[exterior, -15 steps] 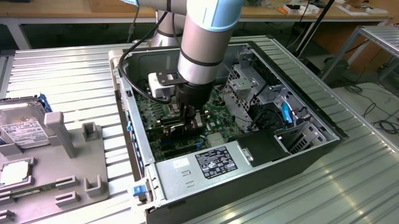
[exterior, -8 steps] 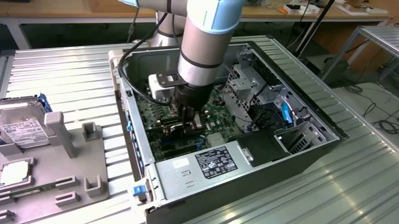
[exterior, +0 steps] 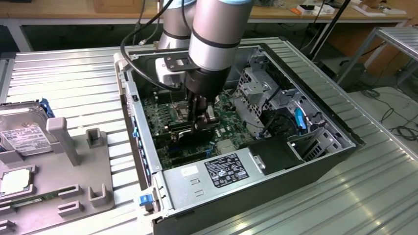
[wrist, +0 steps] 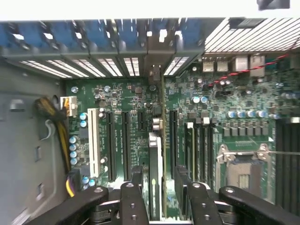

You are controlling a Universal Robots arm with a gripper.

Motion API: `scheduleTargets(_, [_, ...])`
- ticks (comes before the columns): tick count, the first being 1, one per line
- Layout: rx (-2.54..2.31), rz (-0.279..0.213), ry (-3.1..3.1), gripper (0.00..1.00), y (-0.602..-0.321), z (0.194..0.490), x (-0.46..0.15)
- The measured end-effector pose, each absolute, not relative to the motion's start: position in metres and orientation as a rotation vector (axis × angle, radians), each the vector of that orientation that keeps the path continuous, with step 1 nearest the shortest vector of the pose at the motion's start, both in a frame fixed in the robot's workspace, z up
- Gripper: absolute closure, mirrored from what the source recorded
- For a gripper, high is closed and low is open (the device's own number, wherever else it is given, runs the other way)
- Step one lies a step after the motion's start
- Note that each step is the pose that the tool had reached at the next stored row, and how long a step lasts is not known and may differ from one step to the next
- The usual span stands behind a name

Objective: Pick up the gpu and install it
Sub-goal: 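Insert the gpu into the slot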

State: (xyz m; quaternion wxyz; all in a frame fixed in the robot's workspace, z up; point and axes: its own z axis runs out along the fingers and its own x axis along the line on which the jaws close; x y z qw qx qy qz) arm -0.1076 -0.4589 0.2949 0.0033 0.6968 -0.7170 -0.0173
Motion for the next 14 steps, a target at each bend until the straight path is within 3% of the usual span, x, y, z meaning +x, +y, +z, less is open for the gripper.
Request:
scheduleTargets(5, [2.184, -0.054, -2.248, 0.61, -0.4589, 0.2965, -0.1076])
scheduleTargets(11, [2.184, -0.054, -2.248, 0.89, -0.4589, 0.2965, -0.1076])
scheduleTargets(14, [2.184, -0.054, -2.248, 0.89, -0.4589, 0.2965, -0.1076])
